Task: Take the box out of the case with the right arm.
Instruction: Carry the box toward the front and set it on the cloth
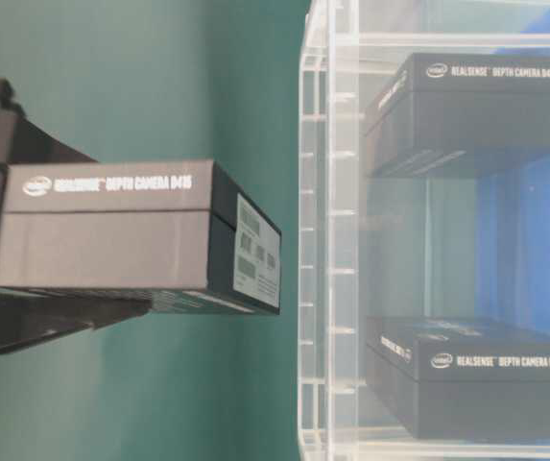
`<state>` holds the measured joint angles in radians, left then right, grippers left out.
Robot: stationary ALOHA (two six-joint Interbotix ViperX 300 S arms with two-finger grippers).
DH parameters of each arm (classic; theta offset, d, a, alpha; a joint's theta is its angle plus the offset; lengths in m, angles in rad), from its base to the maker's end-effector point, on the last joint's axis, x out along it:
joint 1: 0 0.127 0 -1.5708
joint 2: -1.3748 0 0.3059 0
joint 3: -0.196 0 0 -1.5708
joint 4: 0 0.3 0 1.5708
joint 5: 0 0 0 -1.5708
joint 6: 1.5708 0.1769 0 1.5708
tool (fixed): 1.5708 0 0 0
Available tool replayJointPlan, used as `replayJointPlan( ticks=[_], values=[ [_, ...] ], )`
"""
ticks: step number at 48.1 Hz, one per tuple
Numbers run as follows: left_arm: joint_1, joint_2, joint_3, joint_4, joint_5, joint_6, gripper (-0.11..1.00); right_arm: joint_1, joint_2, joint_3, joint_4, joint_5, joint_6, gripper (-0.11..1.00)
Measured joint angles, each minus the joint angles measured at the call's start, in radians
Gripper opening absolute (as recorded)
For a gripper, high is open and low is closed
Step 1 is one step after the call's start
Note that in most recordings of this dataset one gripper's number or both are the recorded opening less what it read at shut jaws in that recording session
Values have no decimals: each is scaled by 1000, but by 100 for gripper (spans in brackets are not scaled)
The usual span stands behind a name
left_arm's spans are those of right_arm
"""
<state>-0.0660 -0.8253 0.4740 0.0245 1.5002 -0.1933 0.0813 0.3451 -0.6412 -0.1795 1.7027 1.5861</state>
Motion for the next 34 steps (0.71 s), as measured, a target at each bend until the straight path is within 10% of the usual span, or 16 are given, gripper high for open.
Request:
replayJointPlan(
  ticks=[34],
  values=[
    [-2,-2,0,0,0,-2,0,206,2,0,-40,46,249,66]
  ],
)
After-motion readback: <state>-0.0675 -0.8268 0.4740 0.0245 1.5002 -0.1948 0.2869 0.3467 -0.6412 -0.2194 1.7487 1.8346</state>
